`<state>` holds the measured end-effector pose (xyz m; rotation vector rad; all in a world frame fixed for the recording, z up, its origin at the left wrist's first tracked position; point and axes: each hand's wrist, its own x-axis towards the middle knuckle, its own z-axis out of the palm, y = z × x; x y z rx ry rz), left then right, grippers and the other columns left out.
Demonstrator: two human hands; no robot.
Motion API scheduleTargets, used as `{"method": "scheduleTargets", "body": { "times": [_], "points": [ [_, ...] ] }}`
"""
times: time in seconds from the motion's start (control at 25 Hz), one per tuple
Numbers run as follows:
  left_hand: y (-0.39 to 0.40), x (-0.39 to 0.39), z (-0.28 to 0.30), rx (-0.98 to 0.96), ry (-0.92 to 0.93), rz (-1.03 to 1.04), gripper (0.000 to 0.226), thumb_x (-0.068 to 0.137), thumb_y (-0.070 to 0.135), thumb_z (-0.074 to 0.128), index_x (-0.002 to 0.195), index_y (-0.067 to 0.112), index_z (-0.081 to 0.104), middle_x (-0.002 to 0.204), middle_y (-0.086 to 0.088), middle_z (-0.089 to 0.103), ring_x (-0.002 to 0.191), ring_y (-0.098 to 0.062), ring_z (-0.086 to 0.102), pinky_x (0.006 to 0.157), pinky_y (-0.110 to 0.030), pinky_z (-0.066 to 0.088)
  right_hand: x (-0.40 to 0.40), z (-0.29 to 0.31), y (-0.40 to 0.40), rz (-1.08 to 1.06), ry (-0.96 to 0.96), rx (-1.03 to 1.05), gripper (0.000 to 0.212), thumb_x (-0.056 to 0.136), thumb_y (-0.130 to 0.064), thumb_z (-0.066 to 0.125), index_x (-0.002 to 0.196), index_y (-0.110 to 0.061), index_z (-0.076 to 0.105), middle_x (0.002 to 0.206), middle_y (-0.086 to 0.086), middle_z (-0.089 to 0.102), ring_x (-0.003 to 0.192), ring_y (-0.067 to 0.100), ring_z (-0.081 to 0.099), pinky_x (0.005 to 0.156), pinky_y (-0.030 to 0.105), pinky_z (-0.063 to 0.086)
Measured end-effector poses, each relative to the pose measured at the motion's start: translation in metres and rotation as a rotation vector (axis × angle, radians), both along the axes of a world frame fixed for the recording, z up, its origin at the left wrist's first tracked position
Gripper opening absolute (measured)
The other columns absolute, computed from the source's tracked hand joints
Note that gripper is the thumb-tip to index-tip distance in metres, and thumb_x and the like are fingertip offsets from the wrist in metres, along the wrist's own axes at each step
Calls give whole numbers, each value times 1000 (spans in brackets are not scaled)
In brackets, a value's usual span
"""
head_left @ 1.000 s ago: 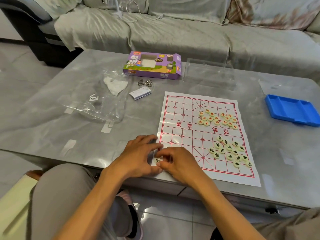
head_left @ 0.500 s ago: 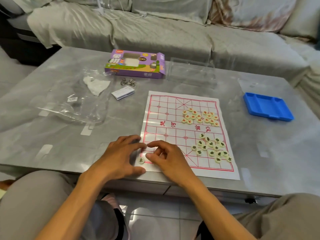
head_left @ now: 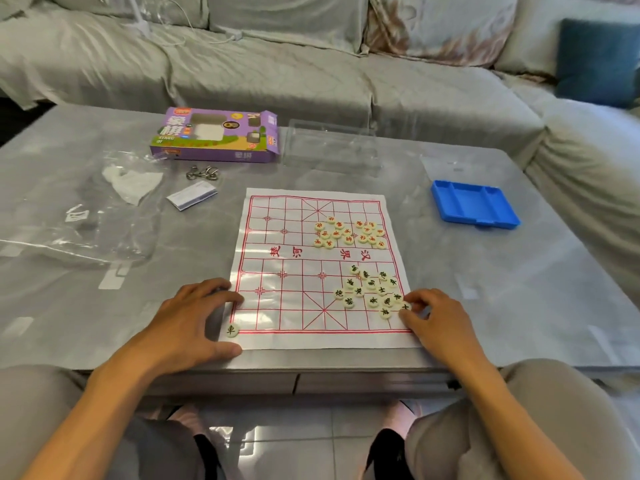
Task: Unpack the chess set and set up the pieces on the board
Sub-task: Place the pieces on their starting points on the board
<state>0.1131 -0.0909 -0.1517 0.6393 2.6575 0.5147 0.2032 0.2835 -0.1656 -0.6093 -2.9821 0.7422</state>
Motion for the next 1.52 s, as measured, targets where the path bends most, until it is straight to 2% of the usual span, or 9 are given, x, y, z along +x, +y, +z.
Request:
{"method": "scheduleTargets", "body": {
  "times": [0.16, 0.28, 0.4, 0.48, 0.76, 0.96, 1.16, 1.36, 1.52],
  "points": [
    [0, 3, 1, 29, -4, 14, 85, 56, 73, 61, 134, 47, 39, 149, 22, 24, 136, -8, 22, 112, -37, 27, 5, 13, -9, -15, 47, 67, 25, 86, -44, 64, 103, -26, 63, 100, -10, 64, 80, 7, 56, 66, 18, 43],
    [0, 2, 0, 23, 9, 13, 80, 64, 65, 70, 135, 45, 38, 150, 21, 23, 137, -9, 21, 114, -38, 26, 14, 28, -49, 106, 243, -148, 23, 81, -45, 69, 97, -30, 63, 92, -18, 63, 76, 3, 58, 66, 16, 47],
    [-1, 2, -1, 16, 19, 14, 78, 67, 62, 72, 135, 45, 38, 150, 21, 22, 138, -9, 21, 115, -39, 25, 4, 22, -101, 348, 173, -132, 21, 85, -48, 63, 101, -33, 63, 91, -19, 60, 72, -2, 51, 70, 11, 41],
    [-2, 3, -1, 26, 14, 19, 78, 68, 60, 73, 136, 45, 37, 151, 21, 22, 139, -9, 20, 115, -38, 25, -8, 10, -120, 418, 135, -73, 25, 87, -47, 61, 104, -29, 64, 91, -16, 59, 74, 1, 50, 68, 15, 42],
    [-1, 2, -2, 17, 10, 22, 79, 68, 60, 73, 137, 43, 38, 150, 22, 23, 138, -8, 20, 115, -38, 24, -10, -14, -126, 365, 164, -105, 21, 86, -48, 62, 100, -34, 65, 87, -17, 56, 77, -3, 50, 63, 8, 33],
    [0, 3, 0, 9, 9, 25, 79, 68, 61, 73, 136, 44, 37, 150, 22, 22, 138, -8, 20, 114, -38, 24, -8, -12, -128, 374, 171, -104, 25, 85, -49, 62, 105, -33, 63, 87, -17, 55, 79, 1, 50, 64, 10, 35],
    [-3, 1, -3, 32, -14, 23, 80, 67, 63, 72, 136, 46, 37, 151, 23, 21, 138, -8, 19, 113, -38, 24, -8, 12, -96, 180, 188, -457, 26, 82, -39, 71, 106, -32, 64, 82, -14, 64, 74, 2, 57, 68, 15, 47],
    [-4, -1, -3, 3, -9, 12, 88, 51, 80, 52, 132, 50, 38, 148, 24, 23, 136, -8, 22, 111, -37, 26, -9, 25, -17, -19, 90, -153, 18, 85, -37, 68, 101, -30, 62, 77, -13, 63, 68, 8, 61, 57, 15, 42],
    [-2, 0, -2, 14, -13, 16, 87, 50, 80, 51, 131, 50, 38, 148, 25, 23, 136, -7, 22, 111, -37, 27, -25, 6, -19, -34, 58, 4, 21, 86, -47, 61, 100, -32, 59, 89, -14, 67, 72, 9, 61, 63, 25, 53]
  ]
}}
